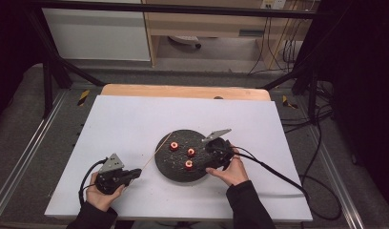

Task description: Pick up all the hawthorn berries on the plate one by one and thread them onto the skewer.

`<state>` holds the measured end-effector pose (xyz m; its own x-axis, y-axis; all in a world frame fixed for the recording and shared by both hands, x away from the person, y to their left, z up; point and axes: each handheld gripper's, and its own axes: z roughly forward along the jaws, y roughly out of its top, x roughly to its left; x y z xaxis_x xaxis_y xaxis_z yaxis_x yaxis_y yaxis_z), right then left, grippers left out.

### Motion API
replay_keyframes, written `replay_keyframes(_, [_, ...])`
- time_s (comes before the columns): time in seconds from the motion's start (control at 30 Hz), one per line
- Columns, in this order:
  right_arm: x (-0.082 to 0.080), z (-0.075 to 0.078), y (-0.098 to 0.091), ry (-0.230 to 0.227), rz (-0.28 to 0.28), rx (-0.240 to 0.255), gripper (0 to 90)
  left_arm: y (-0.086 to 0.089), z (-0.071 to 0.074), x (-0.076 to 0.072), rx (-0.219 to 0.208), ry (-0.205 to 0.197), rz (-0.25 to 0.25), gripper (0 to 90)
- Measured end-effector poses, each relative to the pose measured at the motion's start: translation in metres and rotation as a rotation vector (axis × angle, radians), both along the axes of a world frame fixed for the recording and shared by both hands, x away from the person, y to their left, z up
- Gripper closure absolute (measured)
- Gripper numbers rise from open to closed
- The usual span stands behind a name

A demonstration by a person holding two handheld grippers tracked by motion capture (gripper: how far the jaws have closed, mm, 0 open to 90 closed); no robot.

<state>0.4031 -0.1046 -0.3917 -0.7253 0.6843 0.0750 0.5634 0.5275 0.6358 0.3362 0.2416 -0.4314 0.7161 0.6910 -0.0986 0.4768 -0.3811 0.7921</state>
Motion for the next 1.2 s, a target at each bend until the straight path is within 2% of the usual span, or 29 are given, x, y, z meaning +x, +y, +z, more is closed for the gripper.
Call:
replay_keyframes(0.1, [0.003,0.001,0.006,0.010,0.018,-0.011,4.2,0.000,0.000,0.000,0.000,0.000,-0.001,88.2])
replay_keyframes(0.23, [0.010,0.002,0.023,0.045,0.048,-0.065,9.8,0.000,0.000,0.000,0.002,-0.001,0.000,88.2])
replay_keyframes(0.3, [0.011,0.002,0.025,0.054,0.058,-0.075,11.9,0.000,0.000,0.000,0.001,-0.001,-0.001,88.2])
replay_keyframes(0.37, [0.015,0.001,0.032,0.080,0.080,-0.107,17.5,0.001,0.000,0.000,0.001,-0.001,-0.001,88.1])
replay_keyframes(0.53, [0.019,-0.001,0.038,0.119,0.097,-0.114,25.7,0.000,0.000,0.000,0.003,-0.004,-0.001,88.2])
replay_keyframes(0.57, [0.020,-0.002,0.041,0.145,0.107,-0.120,28.8,0.000,0.000,0.000,0.003,-0.003,-0.001,88.2])
replay_keyframes(0.67, [0.021,-0.004,0.043,0.163,0.119,-0.135,31.9,-0.001,0.000,0.000,0.005,-0.004,-0.001,88.2])
replay_keyframes(0.7, [0.022,-0.005,0.046,0.176,0.125,-0.149,35.8,-0.001,0.000,0.000,0.004,-0.004,-0.001,88.2])
replay_keyframes(0.9, [0.027,-0.008,0.051,0.201,0.136,-0.162,45.1,-0.001,0.000,0.000,0.005,-0.004,-0.001,88.2])
replay_keyframes(1.2, [0.032,-0.015,0.053,0.238,0.150,-0.189,53.8,0.000,0.000,0.000,0.005,-0.004,-0.001,88.1])
